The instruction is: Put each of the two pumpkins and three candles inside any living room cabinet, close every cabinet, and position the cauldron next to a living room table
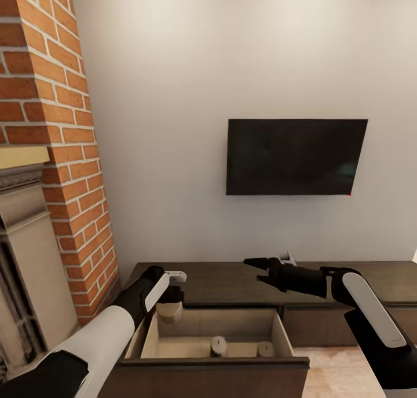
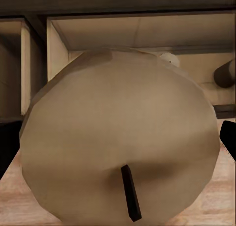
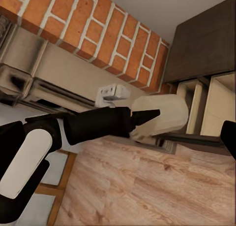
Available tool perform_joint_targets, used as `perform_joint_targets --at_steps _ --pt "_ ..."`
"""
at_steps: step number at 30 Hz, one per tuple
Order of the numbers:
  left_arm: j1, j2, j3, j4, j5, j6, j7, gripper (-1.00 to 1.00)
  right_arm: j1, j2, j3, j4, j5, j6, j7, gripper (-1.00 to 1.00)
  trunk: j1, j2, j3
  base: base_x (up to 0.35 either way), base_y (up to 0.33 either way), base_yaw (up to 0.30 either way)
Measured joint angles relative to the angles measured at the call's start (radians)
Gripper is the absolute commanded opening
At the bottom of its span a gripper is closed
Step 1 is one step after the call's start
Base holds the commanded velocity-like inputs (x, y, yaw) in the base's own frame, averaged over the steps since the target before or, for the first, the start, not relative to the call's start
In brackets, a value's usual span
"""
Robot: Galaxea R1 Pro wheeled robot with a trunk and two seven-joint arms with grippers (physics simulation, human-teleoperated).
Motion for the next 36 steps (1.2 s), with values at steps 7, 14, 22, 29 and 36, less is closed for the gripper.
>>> perform_joint_targets --at_steps 7,14,22,29,36 --pt "0.0 0.0 0.0 0.001 0.0 0.001 0.0 -1.0 0.0 0.0 0.0 0.0 0.001 0.0 0.0 1.0 0.0 0.0 0.0 0.124 -0.094 0.0" --pt "0.0 0.001 -0.001 0.003 -0.001 0.001 0.0 -1.0 0.0 0.0 0.0 0.0 0.001 0.0 0.0 1.0 0.0 0.0 0.0 0.07 -0.048 0.0" --pt "0.0 0.001 -0.001 0.003 0.0 0.001 0.0 -1.0 0.0 0.0 0.0 0.001 0.001 0.0 0.0 1.0 0.004 -0.007 -0.003 0.007 -0.005 0.0" --pt "0.0 0.001 0.0 0.006 0.0 0.007 0.0 -1.0 0.0 0.0 0.0 0.001 0.001 0.0 0.0 1.0 0.031 -0.056 -0.025 0.0 0.0 0.0" --pt "0.0 0.001 0.0 0.007 0.0 0.013 0.0 -1.0 0.0 0.0 -0.001 0.002 0.001 0.0 0.0 1.0 0.058 -0.105 -0.047 0.0 0.0 0.0"
